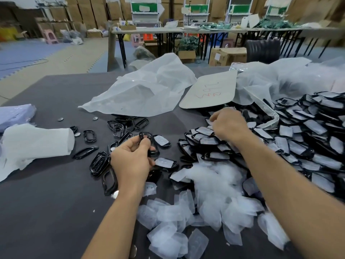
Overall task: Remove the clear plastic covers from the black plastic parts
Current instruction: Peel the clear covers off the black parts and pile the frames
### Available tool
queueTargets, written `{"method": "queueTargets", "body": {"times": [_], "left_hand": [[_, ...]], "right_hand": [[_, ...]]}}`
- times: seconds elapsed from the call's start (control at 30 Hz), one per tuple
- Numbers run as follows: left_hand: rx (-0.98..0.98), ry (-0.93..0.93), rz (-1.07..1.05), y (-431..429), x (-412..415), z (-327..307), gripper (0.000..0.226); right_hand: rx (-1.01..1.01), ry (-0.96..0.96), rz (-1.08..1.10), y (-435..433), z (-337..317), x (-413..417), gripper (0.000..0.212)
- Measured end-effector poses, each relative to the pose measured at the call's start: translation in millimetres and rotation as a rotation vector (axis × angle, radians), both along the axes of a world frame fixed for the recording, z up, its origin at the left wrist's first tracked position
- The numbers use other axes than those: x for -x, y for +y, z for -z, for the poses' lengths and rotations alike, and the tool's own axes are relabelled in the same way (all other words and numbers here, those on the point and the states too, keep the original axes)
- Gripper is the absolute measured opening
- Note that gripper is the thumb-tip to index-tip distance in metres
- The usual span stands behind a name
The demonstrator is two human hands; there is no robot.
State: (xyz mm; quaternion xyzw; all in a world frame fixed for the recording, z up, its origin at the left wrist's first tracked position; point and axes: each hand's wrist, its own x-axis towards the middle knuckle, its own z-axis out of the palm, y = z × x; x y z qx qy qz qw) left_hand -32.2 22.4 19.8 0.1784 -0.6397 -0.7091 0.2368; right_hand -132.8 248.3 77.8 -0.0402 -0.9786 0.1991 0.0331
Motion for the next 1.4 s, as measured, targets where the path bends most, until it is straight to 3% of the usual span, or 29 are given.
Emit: {"method": "queueTargets", "body": {"times": [0.2, 0.3, 0.4, 0.5, 0.6, 0.67, 0.8, 0.97, 1.07, 1.2, 1.3, 1.4], "left_hand": [[-0.051, 0.016, 0.029, 15, 41, -6, 0.007], [-0.020, 0.014, 0.044, 15, 50, 0, 0.010], [-0.037, 0.005, 0.034, 12, 52, 4, 0.015], [-0.047, 0.007, 0.015, 8, 53, 5, 0.020], [-0.044, 0.021, 0.002, 6, 51, 5, 0.014], [-0.039, 0.023, -0.003, 4, 51, 5, 0.014], [-0.047, 0.033, -0.024, 2, 48, -1, 0.024], [-0.041, 0.066, 0.002, -2, 36, -16, 0.032], [-0.029, 0.079, 0.012, -17, 20, -24, 0.042], [0.005, 0.027, -0.045, -41, -1, -13, 0.023], [0.016, -0.056, -0.069, -52, -18, 0, 0.006], [0.042, -0.102, -0.062, -57, -35, 11, 0.006]], "right_hand": [[-0.285, -0.111, -0.077, 29, 12, 104, 0.035], [-0.261, -0.075, -0.146, 32, 15, 137, 0.056], [-0.241, -0.098, -0.144, 33, 15, 167, 0.055], [-0.369, -0.307, -0.146, 29, 22, 188, 0.087], [-0.407, -0.377, -0.166, 19, 36, 200, 0.097], [-0.417, -0.347, -0.212, 11, 44, 199, 0.086], [-0.422, -0.093, -0.280, -7, 47, 180, 0.041], [-0.312, -0.012, -0.361, -26, 39, 163, 0.020], [-0.334, 0.005, -0.398, -36, 27, 151, 0.021], [-0.314, -0.018, -0.437, -57, 5, 120, 0.026], [-0.171, -0.064, -0.547, -80, -7, 68, 0.025], [-0.051, -0.111, -0.670, -106, 1, 7, 0.020]]}}
